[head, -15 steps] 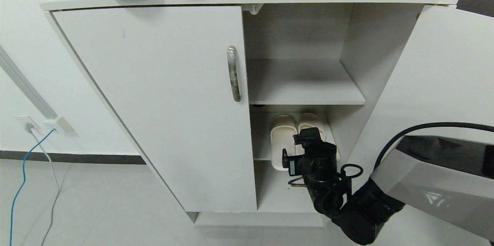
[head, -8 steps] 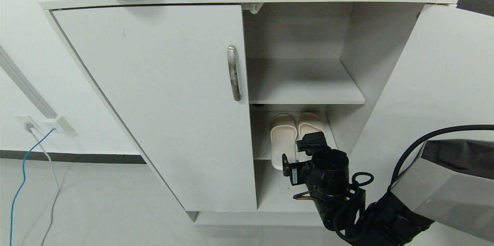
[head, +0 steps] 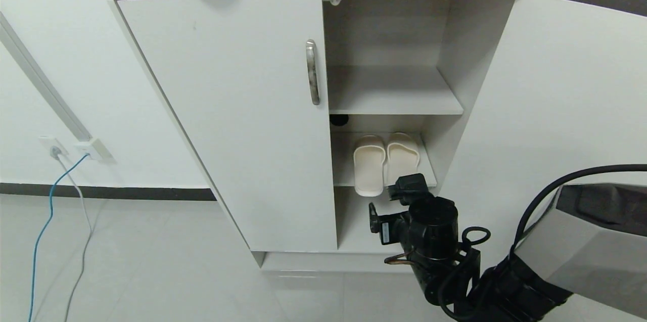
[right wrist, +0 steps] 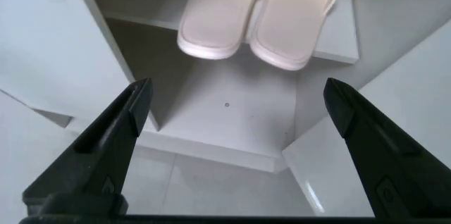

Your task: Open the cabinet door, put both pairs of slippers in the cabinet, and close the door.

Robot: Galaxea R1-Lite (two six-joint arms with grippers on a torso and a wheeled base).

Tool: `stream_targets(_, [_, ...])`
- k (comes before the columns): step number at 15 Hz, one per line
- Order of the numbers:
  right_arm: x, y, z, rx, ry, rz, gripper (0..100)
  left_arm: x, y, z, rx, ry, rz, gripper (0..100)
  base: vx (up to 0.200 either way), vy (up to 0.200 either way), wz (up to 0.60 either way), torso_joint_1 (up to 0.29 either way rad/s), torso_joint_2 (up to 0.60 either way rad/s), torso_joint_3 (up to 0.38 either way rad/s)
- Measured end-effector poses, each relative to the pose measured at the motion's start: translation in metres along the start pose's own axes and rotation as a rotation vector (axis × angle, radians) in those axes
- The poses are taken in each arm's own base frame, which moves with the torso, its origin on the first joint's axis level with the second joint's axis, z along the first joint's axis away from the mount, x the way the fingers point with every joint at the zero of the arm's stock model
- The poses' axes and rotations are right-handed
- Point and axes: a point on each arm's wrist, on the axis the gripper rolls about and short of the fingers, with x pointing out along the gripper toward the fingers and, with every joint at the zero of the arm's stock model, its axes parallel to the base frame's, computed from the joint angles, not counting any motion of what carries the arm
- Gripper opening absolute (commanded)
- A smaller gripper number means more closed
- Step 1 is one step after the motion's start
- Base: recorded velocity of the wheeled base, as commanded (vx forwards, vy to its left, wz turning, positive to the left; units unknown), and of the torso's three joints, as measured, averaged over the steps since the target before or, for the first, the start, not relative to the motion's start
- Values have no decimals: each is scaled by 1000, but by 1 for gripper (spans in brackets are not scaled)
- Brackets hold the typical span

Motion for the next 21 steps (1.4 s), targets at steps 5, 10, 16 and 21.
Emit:
stream_targets(5, [-1, 0, 1, 1, -1, 2, 100, 0, 0, 0, 0, 0, 1, 0, 0, 0, 0, 0, 0, 0])
stream_targets(10, [-3, 1, 0, -3, 1, 7, 100, 0, 0, 0, 0, 0, 0, 0, 0, 0, 0, 0, 0, 0])
stream_targets(16, [-5, 1, 2, -1, -2, 9, 100, 0, 0, 0, 0, -1, 0, 0, 0, 0, 0, 3, 2, 69])
stream_targets(21, [-7, 0, 4, 0, -5, 9, 100, 0, 0, 0, 1, -1, 0, 0, 0, 0, 0, 0, 2, 200])
